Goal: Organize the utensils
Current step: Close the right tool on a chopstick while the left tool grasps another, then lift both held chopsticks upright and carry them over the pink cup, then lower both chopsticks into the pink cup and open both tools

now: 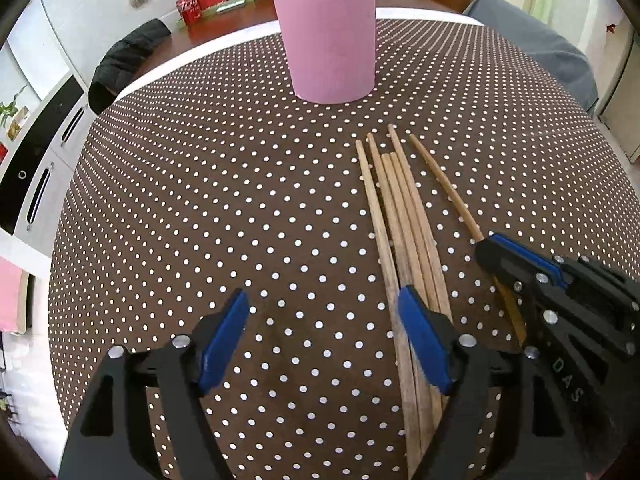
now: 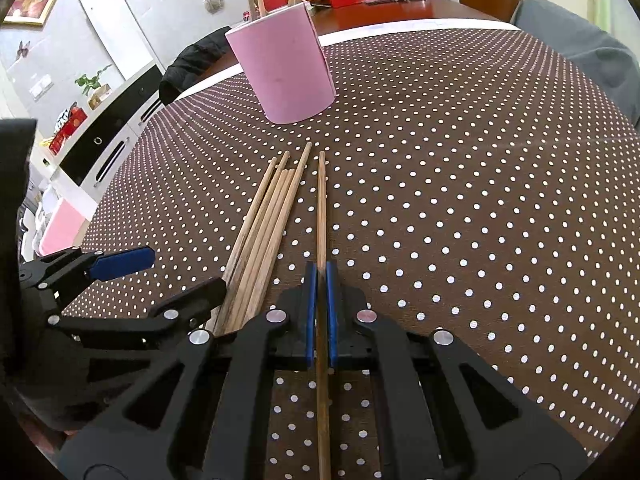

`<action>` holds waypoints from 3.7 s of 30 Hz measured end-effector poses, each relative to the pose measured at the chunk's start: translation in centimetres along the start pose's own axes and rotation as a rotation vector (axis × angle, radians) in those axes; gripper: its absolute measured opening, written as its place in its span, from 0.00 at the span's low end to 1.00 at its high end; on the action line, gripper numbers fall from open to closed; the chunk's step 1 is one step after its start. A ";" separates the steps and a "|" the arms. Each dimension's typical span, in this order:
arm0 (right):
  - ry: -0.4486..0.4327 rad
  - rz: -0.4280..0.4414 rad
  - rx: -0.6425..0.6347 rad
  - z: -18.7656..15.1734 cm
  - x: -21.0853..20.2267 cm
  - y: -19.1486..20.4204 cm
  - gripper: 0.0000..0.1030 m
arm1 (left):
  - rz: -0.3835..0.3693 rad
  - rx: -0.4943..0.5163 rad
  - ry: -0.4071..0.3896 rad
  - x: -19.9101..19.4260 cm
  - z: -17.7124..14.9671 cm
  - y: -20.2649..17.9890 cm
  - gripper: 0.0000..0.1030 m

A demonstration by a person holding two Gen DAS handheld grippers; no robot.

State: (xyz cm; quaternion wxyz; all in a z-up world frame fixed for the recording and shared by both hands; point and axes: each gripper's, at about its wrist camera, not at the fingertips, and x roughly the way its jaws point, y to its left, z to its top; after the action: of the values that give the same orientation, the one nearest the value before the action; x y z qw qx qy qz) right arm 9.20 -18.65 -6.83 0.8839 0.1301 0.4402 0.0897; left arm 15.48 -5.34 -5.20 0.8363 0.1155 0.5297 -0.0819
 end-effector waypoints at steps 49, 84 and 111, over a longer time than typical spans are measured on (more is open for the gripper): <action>-0.287 -0.009 -0.116 9.0 -6.0 4.4 0.05 | -0.014 -0.314 -0.604 -6.1 4.4 7.3 0.07; -0.943 0.388 -0.001 22.5 -4.8 0.3 0.05 | -0.126 -0.466 -1.304 -10.3 14.5 8.1 0.07; -0.717 0.295 -0.171 19.3 2.1 1.4 0.05 | -0.057 -0.386 -1.073 -3.3 13.5 7.8 0.07</action>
State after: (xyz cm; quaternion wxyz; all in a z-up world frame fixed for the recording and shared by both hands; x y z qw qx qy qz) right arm 25.85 -19.65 3.20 0.9668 0.1411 0.0710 0.2010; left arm 27.79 -1.59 4.17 0.9916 -0.1115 0.0390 -0.0531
